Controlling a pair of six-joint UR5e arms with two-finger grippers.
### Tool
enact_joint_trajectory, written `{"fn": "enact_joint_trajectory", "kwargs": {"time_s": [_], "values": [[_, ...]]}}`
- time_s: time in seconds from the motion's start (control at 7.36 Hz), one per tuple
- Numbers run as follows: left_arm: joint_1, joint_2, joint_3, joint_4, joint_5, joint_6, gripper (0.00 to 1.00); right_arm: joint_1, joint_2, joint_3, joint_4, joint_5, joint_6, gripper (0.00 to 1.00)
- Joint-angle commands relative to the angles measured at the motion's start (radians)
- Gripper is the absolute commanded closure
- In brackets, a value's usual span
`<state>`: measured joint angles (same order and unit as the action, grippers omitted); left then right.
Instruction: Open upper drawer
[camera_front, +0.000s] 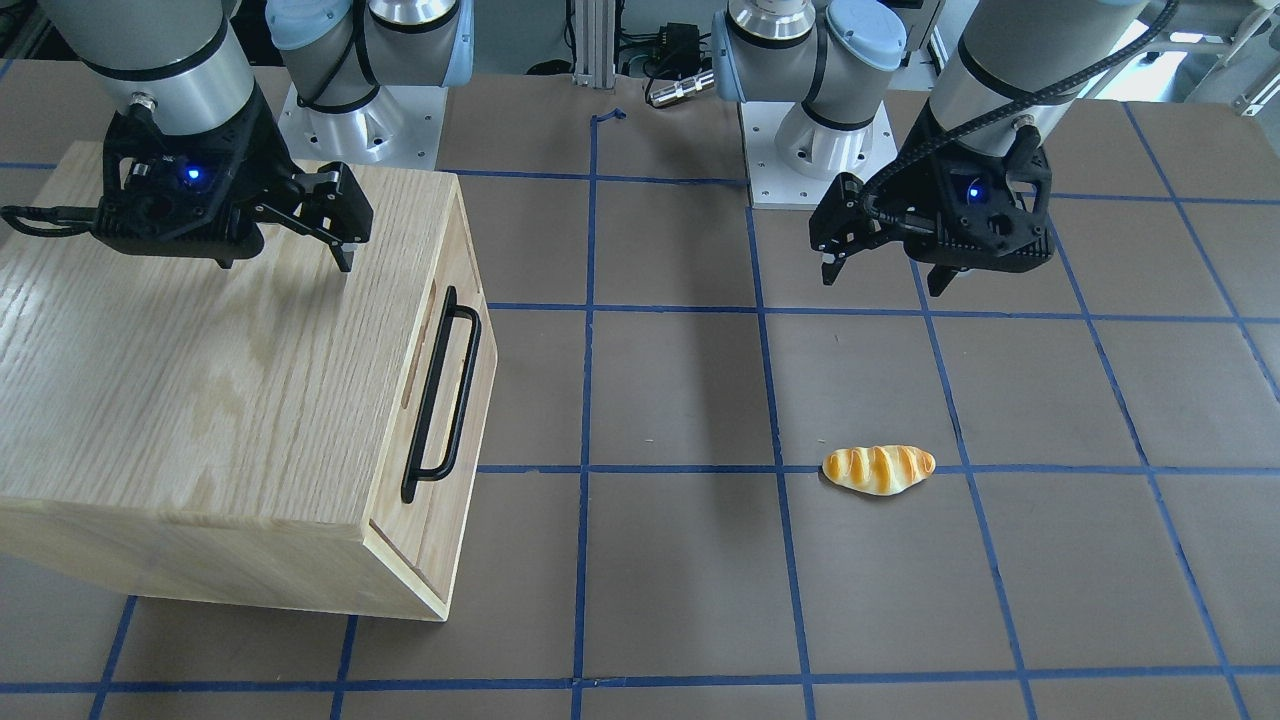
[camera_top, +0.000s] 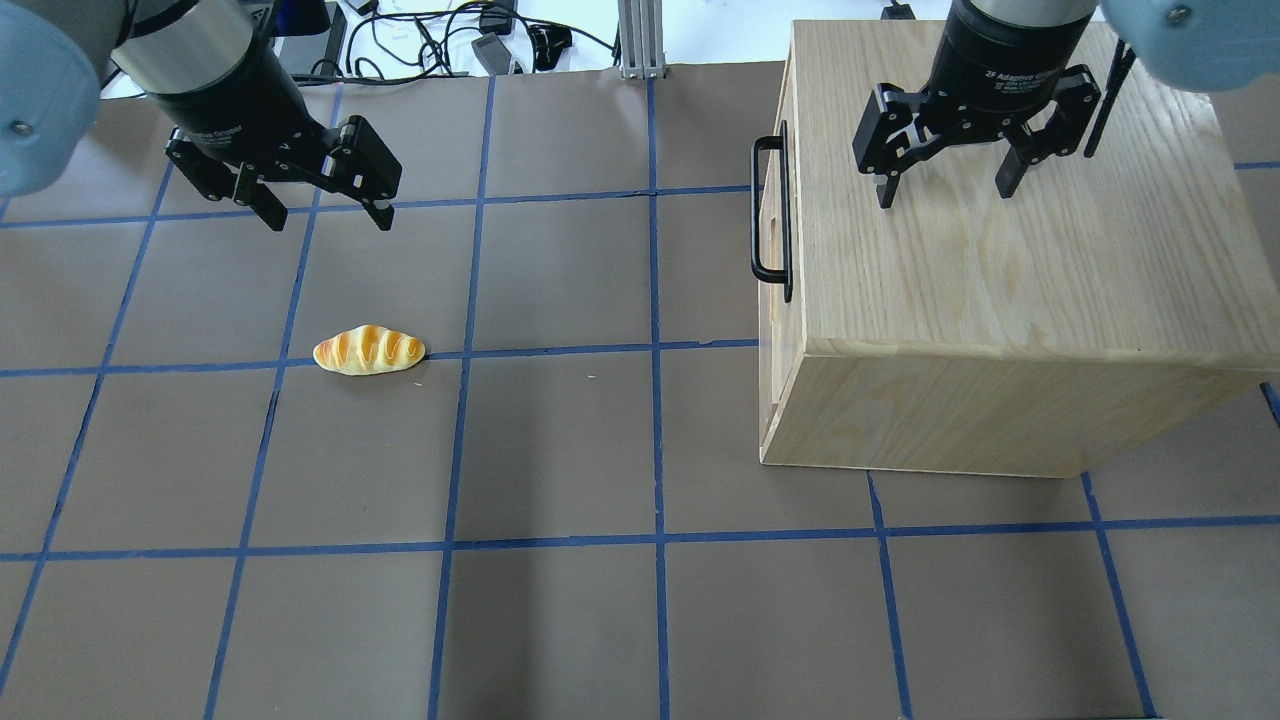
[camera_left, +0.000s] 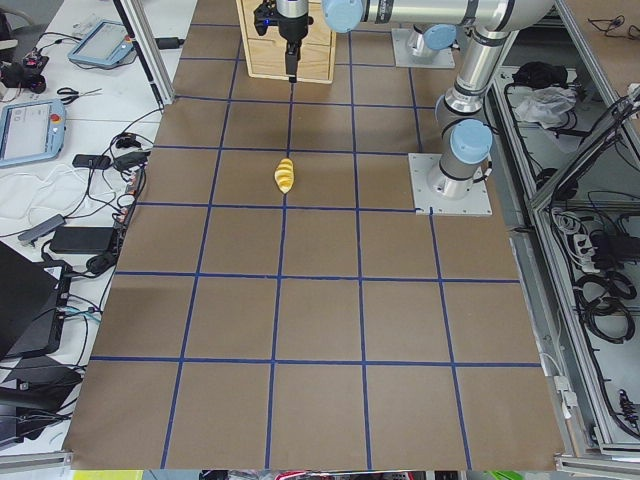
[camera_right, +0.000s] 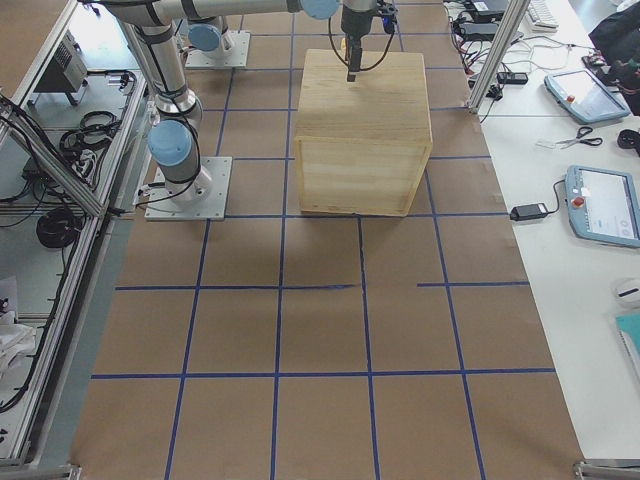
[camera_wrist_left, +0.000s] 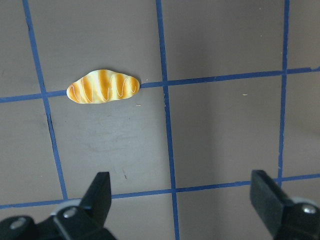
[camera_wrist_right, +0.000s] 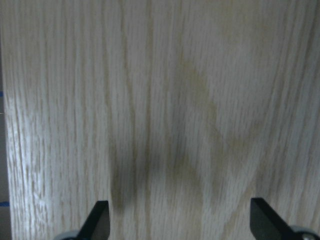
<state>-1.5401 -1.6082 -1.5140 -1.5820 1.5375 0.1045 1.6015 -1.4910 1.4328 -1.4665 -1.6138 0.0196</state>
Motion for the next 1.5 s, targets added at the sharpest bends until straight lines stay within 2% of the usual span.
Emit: {"fn": "enact_joint_trajectory", "kwargs": {"time_s": [0.0,1.36], "values": [[-0.003,0.008,-0.002,-0.004,-0.002,-0.011,0.00,0.000,0.000,0.001,0.000,0.000,-0.001,0.00],[0.009,0.001,-0.014,0.000,-0.010,-0.002,0.00,0.000,0.000,0.000,0.000,0.000,-0.001,0.00]]}}
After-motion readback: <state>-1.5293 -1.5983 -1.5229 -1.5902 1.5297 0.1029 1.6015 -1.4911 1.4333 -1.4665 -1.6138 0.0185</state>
